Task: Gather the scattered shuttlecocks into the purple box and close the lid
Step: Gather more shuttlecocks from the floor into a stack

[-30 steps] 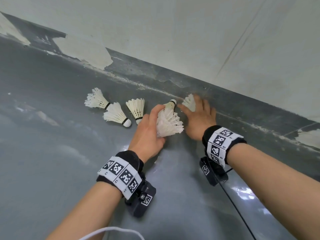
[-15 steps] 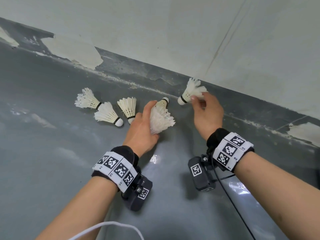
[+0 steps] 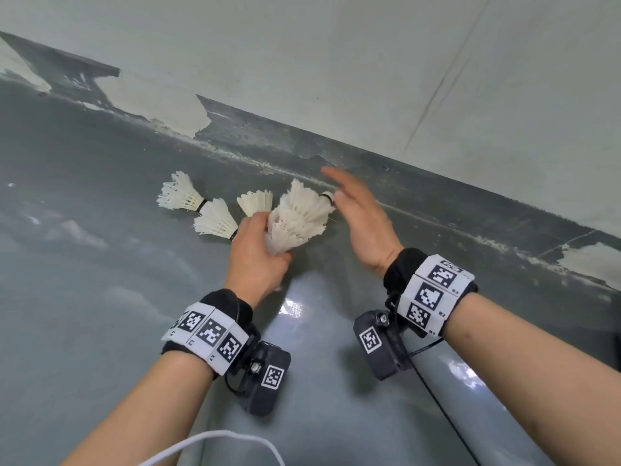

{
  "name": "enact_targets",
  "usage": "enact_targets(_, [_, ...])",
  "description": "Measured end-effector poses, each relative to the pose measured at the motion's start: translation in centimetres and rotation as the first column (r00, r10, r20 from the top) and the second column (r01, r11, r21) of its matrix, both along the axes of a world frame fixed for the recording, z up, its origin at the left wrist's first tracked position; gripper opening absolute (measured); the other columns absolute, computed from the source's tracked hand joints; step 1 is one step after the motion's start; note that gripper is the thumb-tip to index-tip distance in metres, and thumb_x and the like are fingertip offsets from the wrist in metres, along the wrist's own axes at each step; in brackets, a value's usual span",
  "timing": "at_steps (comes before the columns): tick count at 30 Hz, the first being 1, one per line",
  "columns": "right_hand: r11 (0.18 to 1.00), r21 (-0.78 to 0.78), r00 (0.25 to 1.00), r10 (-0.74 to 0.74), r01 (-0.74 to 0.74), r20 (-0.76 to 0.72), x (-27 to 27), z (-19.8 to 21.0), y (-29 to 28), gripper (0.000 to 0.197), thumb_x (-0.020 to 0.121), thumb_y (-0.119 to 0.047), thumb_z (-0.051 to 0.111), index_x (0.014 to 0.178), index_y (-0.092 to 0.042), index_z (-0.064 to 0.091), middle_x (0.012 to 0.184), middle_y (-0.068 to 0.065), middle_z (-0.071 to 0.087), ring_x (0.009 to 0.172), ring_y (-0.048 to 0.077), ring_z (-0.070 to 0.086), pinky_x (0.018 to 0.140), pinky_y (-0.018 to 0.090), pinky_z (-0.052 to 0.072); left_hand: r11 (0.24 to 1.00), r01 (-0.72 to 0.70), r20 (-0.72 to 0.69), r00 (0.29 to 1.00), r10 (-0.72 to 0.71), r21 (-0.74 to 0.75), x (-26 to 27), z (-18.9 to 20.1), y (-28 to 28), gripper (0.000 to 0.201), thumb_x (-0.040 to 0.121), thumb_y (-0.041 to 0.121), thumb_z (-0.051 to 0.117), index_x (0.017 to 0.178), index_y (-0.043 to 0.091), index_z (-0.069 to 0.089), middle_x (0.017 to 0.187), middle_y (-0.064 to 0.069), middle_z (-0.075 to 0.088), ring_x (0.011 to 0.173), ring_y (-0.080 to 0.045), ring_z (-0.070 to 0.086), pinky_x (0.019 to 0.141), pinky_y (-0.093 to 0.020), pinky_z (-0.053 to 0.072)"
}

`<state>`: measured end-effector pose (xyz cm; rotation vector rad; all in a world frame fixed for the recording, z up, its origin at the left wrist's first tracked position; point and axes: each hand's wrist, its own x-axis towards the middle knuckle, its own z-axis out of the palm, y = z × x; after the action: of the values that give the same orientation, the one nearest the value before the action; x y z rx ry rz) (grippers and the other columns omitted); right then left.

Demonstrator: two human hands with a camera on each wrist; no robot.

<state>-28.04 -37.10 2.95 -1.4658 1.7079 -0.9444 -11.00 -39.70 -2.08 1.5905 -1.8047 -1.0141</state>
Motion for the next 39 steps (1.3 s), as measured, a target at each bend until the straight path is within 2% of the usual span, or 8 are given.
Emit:
enact_targets(7, [0.879,0.387,0.645,0.470,-0.279,-0.602,0.1,-3.9,-3.8,0.094,0.075,0.008,0.049,0.152,-0.030,0.010,0.161,-0.004,0.003,0.148,0.021,0.000,0.120,0.048,0.011,0.993,-0.115,-0.107,0.988,0.115,0.006,4.0,0.3,-0.6,0.056,0.070,0.010,0.078,0.116,0.021,0.048,0.114,-0.005,0.054,0.103,-0.022,0.053,0.086,-0.036,0.047])
enact_targets(13, [0.961,0.220,0.740,0.272,-0.170,-0.615,0.5,-5.2,-3.5,0.067,0.078,0.011,0.046,0.138,-0.020,0.046,0.142,0.004,0.041,0.133,0.028,0.027,0.108,0.031,0.025,0.991,-0.121,-0.108,0.986,0.126,0.054,5.2,0.1,-0.5,0.056,0.071,0.008,0.077,0.106,0.028,0.039,0.112,-0.003,0.055,0.099,-0.021,0.055,0.078,-0.031,0.047])
enact_targets(18, [0.983,-0.089,0.925,-0.182,0.161,-0.333,1.3,-3.2,-3.6,0.029,0.088,0.005,0.044,0.095,-0.011,0.068,0.102,0.004,0.066,0.098,0.019,0.057,0.081,0.018,0.038,0.991,-0.130,-0.084,0.988,0.132,0.031,5.6,0.6,-0.7,0.054,0.072,0.010,0.077,0.102,0.026,0.036,0.103,0.000,0.058,0.093,-0.021,0.058,0.076,-0.036,0.050])
enact_targets(23, [0.823,-0.153,0.830,-0.508,0.546,0.229,2.5,1.8,-4.3,0.030,0.093,0.002,0.049,0.077,-0.020,0.061,0.088,-0.004,0.064,0.059,0.002,0.064,0.055,0.010,0.046,0.994,-0.113,-0.042,0.993,0.113,0.011,5.4,0.6,-0.3,0.052,0.074,0.013,0.077,0.100,0.023,0.033,0.094,0.003,0.055,0.082,-0.020,0.055,0.063,-0.029,0.044])
enact_targets(28, [0.986,0.049,0.978,-0.153,0.161,-0.139,4.4,1.7,-3.2,0.023,0.092,-0.011,0.051,0.101,-0.029,0.063,0.109,-0.009,0.064,0.100,0.007,0.059,0.093,0.025,0.046,0.983,-0.186,-0.036,0.982,0.186,0.013,5.8,0.1,-0.1,0.049,0.075,0.006,0.071,0.100,0.024,0.033,0.092,0.001,0.056,0.079,-0.021,0.055,0.053,-0.020,0.037])
enact_targets(31, [0.904,0.422,0.918,0.223,-0.069,-0.329,5.7,-1.0,-1.0,0.041,0.089,-0.034,0.058,0.129,-0.032,0.053,0.145,0.001,0.041,0.135,0.021,0.036,0.110,0.032,0.030,0.983,-0.182,-0.061,0.981,0.183,0.029,6.0,0.4,-0.1,0.051,0.076,0.007,0.071,0.103,0.024,0.032,0.092,0.003,0.054,0.079,-0.020,0.053,0.062,-0.027,0.039])
enact_targets(35, [0.838,0.498,0.768,0.162,0.224,-0.619,7.0,-2.7,1.2,0.082,0.080,-0.052,0.061,0.147,-0.030,0.019,0.158,0.012,-0.006,0.144,0.038,-0.005,0.111,0.060,0.018,0.981,-0.188,-0.127,0.973,0.191,0.037,6.5,0.2,0.0,0.064,0.073,0.005,0.074,0.120,0.028,0.037,0.087,0.015,0.052,0.085,-0.020,0.057,0.074,-0.026,0.044])
enact_targets(39, [0.659,0.560,0.770,-0.045,0.502,-0.637,6.3,-1.9,0.6,0.097,0.073,-0.061,0.066,0.140,-0.007,0.022,0.139,0.020,0.034,0.127,0.037,0.038,0.097,0.044,0.042,0.980,-0.197,-0.181,0.963,0.199,0.029,6.4,-0.3,0.2,0.071,0.070,0.004,0.071,0.122,0.041,0.040,0.099,0.013,0.055,0.093,-0.021,0.058,0.078,-0.026,0.045])
